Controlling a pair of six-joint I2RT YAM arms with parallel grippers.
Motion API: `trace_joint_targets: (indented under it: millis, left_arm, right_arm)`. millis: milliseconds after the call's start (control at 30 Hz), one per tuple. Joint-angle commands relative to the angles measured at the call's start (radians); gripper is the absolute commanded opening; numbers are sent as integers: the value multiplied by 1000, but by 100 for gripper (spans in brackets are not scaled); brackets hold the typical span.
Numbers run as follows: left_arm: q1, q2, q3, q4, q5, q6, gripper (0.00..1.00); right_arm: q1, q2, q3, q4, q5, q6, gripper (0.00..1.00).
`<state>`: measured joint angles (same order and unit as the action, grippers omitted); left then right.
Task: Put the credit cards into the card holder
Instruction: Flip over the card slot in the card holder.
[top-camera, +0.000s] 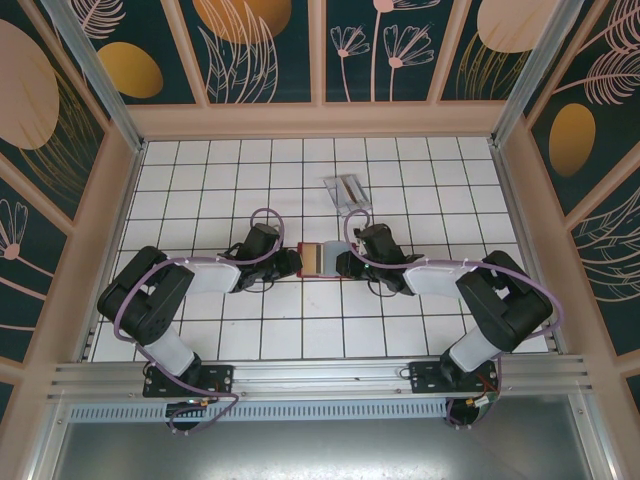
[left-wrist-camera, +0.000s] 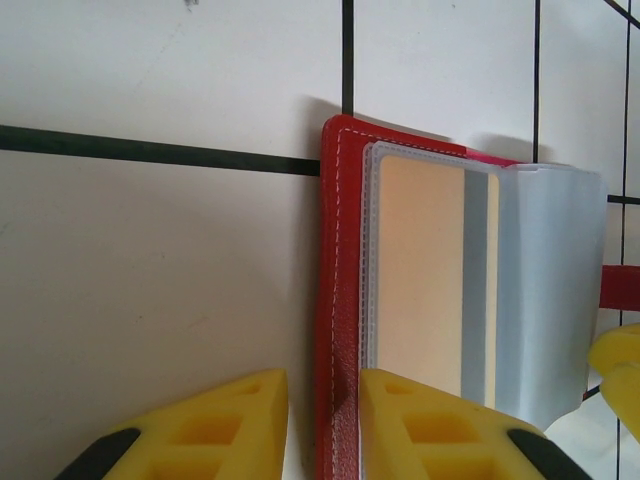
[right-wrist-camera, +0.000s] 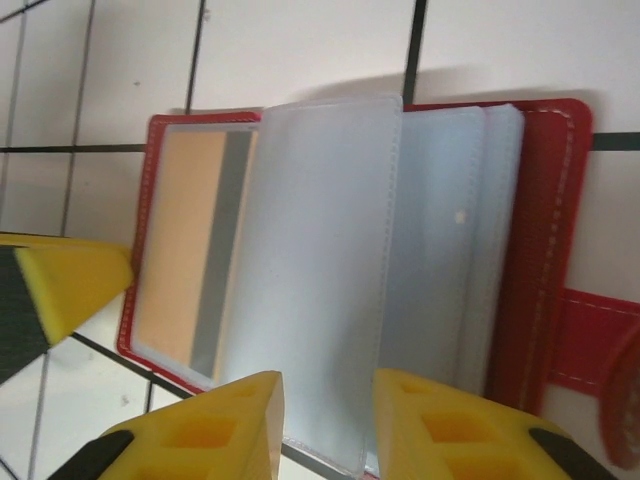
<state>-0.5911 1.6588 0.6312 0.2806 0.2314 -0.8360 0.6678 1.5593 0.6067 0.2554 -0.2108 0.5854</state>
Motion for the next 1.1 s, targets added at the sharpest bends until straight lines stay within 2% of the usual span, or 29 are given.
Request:
trace_joint_targets:
  millis: [0,267,533,700,1067]
  left_arm:
    - [-7,35,-12,19,36,-6,26]
    - [-7,40,-17,34,45,-12,26]
    - [-6,17,-17,15,31,-5,26]
    - [-1,-29,19,-90,-20,54,27]
    - [109,-129,13,-159,-37,102,28]
  right_arm:
    - [-7,15,-15,71,-41,35,32]
    - [-13,16,-24,120,-77,59,35]
    - [-23,38,-42,288,-187,117,38]
    - [-21,67,-11,321,-216,123,38]
    - [50,196,127,372,-218,115,38]
